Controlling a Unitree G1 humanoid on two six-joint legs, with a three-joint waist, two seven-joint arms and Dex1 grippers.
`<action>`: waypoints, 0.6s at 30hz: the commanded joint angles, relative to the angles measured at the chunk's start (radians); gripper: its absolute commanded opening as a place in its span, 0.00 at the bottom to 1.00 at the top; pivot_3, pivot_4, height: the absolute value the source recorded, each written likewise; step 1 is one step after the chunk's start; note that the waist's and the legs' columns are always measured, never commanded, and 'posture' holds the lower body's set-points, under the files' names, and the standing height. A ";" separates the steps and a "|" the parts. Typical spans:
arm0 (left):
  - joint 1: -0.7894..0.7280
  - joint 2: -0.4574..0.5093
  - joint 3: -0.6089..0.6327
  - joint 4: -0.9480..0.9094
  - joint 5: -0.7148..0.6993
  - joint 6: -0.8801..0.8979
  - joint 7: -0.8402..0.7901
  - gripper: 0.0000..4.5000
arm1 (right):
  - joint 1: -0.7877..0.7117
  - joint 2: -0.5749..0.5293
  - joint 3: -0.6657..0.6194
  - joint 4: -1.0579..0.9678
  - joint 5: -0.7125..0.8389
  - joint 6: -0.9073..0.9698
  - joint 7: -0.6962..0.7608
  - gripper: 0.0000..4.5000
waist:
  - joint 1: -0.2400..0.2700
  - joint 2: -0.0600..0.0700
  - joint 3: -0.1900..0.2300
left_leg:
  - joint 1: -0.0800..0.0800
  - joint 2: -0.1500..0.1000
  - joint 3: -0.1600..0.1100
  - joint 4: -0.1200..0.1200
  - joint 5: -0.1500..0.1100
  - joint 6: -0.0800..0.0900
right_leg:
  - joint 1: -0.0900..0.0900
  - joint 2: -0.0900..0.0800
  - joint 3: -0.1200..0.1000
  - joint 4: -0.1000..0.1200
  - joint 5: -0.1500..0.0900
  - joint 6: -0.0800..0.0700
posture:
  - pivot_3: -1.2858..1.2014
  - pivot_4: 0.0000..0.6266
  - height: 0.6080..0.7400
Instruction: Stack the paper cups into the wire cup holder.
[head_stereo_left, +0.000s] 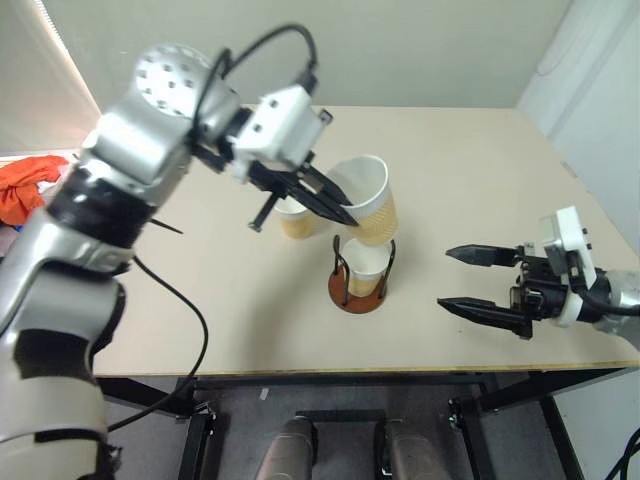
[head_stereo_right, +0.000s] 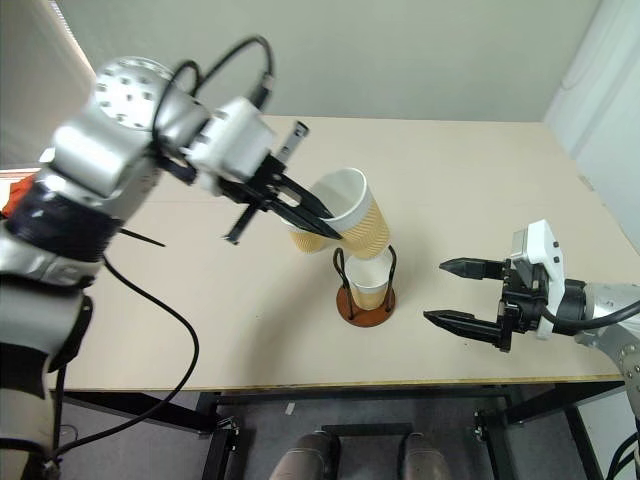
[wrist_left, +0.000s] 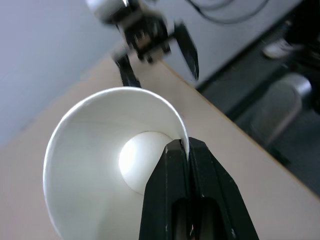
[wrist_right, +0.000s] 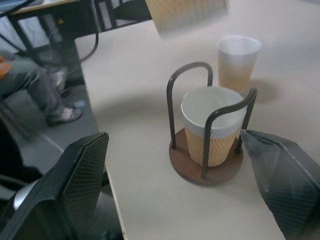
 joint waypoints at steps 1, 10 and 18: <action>-0.076 -0.023 -0.100 0.092 0.008 -0.125 -0.039 0.01 | 0.049 -0.009 -0.088 -0.067 0.044 -0.004 -0.063 1.00 | 0.000 -0.002 0.001 | -0.001 0.000 0.000 0.000 -0.001 0.000 | 0.000 0.000 0.000 0.000 0.000 0.000 | 0.52 0.24 1.00; -0.136 -0.091 -0.259 0.174 -0.032 -0.250 -0.039 0.01 | 0.133 -0.011 -0.153 -0.145 0.126 -0.008 -0.168 1.00 | 0.013 -0.001 0.001 | -0.015 -0.002 -0.001 0.017 -0.010 -0.001 | -0.003 0.000 0.000 -0.001 -0.002 0.020 | 0.52 0.24 1.00; -0.134 -0.136 -0.275 0.246 0.047 -0.346 -0.039 0.01 | 0.185 -0.024 -0.178 -0.168 0.158 -0.027 -0.211 1.00 | 0.025 -0.001 0.001 | -0.016 -0.003 -0.001 0.018 -0.014 -0.002 | -0.003 -0.001 0.000 -0.002 -0.003 0.025 | 0.52 0.24 1.00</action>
